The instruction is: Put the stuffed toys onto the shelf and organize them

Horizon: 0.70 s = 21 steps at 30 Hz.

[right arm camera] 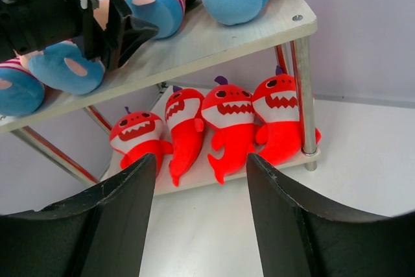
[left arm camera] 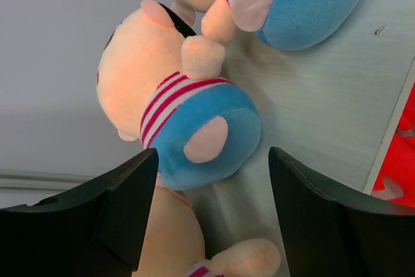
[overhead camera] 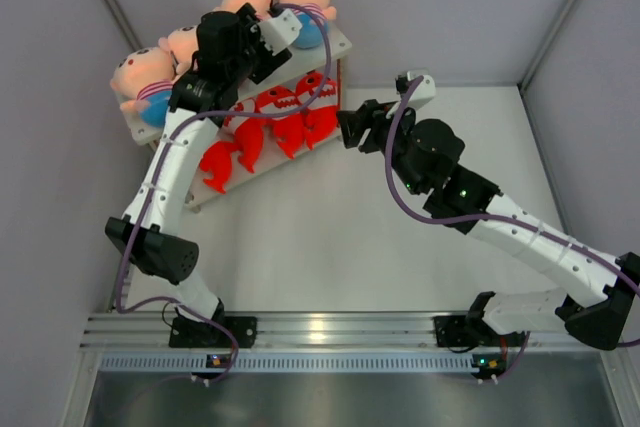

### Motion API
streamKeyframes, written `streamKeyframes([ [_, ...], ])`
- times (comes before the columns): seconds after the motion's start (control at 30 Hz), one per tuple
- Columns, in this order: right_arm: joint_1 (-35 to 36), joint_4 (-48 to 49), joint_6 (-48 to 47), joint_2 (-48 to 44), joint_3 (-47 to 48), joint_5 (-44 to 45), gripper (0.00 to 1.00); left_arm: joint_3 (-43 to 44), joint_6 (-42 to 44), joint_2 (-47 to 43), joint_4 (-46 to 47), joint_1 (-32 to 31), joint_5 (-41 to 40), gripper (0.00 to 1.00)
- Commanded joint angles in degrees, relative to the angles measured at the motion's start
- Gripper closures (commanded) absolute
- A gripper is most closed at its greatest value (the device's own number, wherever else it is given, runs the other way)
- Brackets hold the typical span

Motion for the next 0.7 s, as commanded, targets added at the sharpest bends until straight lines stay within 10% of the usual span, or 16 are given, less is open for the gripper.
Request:
streamKeyframes([
  [0.0, -0.68, 1.38, 0.12, -0.7, -0.78, -0.62, 0.42, 2.27, 1.08, 1.31, 1.49, 0.3, -1.37, 0.25],
  [0.3, -0.94, 1.55, -0.32, -0.87, -1.31, -0.09, 0.42, 2.97, 0.64, 2.89, 1.49, 0.65, 0.04, 0.28],
  [0.67, -1.2, 1.73, -0.23, -1.4, -1.58, -0.1, 0.41, 1.31, 1.43, 2.45, 1.23, 0.65, 1.0, 0.78],
])
